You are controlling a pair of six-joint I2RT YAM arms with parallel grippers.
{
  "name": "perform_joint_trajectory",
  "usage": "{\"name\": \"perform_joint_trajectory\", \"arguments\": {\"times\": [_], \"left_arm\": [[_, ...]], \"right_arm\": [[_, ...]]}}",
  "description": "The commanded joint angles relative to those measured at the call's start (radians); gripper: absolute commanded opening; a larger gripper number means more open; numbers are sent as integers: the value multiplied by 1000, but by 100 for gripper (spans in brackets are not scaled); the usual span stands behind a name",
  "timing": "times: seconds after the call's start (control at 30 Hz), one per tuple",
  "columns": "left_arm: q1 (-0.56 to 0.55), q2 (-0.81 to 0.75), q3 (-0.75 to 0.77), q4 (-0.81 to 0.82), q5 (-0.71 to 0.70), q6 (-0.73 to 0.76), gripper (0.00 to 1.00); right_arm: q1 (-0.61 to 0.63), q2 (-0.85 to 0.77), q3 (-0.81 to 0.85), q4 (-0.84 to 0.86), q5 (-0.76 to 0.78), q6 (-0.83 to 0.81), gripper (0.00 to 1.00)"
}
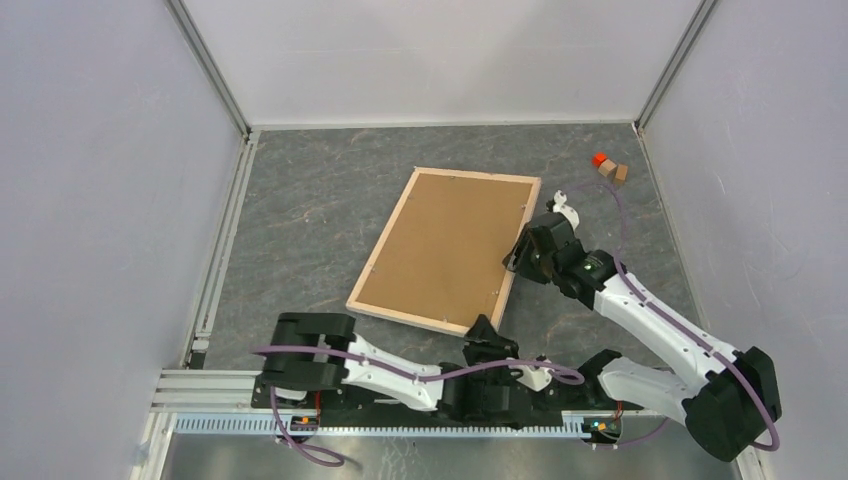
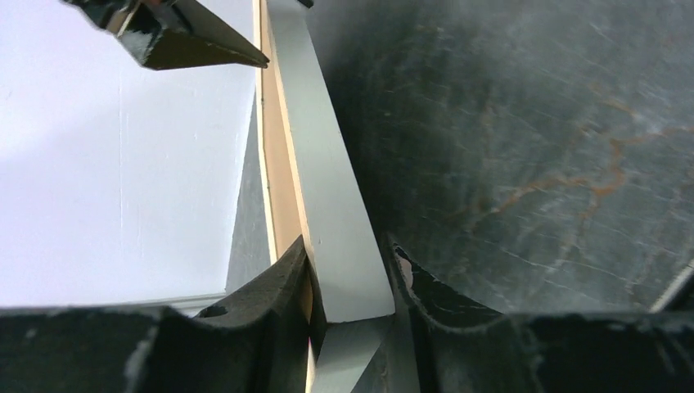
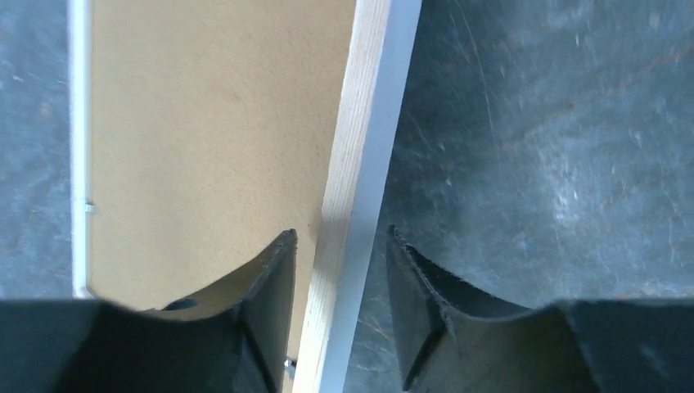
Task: Put the photo into the frame
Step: Turn over the photo frame at the corner of the board.
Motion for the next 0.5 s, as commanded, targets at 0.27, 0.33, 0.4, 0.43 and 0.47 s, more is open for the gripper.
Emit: {"name": "perform_joint_trajectory", "arguments": {"times": [0.27,0.33,0.4,0.43,0.47], "left_arm": [[239,-480,80,-385,253,-364,2],[315,-574,76,-429,353,-426,2],[408,-684,40,-429,479,-474,2],[460,-740,25,-428,530,-503,2],[531,-781,13,-432,600,-524,2]], "right_arm": [[-23,-256,163,345,152,-505,98],[-25,-303,118,440,183,-564,98],[-27,-305,106,477,243,-617,98],[-27,-297,101,484,284,-633,98],[-28,-288,90,496,320,-643,98]]}}
